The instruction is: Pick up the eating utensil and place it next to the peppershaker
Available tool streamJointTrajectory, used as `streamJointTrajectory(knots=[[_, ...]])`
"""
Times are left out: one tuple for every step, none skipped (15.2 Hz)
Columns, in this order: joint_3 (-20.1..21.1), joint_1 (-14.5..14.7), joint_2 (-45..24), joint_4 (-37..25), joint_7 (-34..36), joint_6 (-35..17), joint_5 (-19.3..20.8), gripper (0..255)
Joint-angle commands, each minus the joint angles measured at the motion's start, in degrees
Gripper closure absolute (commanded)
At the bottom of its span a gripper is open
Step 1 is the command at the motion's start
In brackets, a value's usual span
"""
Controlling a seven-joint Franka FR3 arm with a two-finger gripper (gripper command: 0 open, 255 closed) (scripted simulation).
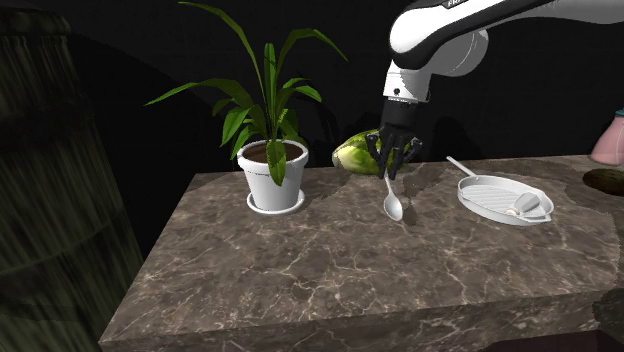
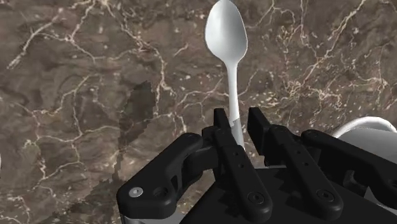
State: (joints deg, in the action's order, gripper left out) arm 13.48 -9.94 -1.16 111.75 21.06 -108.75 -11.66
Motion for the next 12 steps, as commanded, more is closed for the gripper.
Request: streamJointTrajectory(knots=[[-1.4,-1.4,0.9,1.2,-2.9,0.2,0.0,255],[-2.1,-2.1,1.1,1.4,-4.2,0.5,0.1,255],[-2.7,-2.8,1.2,1.5,-5.5,0.8,0.2,255],[-3.4,-3.5,1.4,1.6,-6.8,1.1,0.3,255],[-4.1,-4.2,1.4,1.6,-8.1,1.4,0.5,255],[-4.8,-4.9,1.4,1.5,-9.4,1.7,0.6,255],[-5.5,-5.6,1.3,1.4,-10.7,2.0,0.8,255],[-6.2,-6.2,1.2,1.2,-12.0,2.3,1.0,255],[-6.9,-6.9,1.0,0.9,-13.3,2.6,1.2,255],[-7.6,-7.6,0.8,0.6,-14.5,2.9,1.4,255],[-8.2,-8.3,0.5,0.2,-15.8,3.2,1.6,255],[-8.9,-9.0,0.2,-0.2,-17.0,3.6,1.8,255]])
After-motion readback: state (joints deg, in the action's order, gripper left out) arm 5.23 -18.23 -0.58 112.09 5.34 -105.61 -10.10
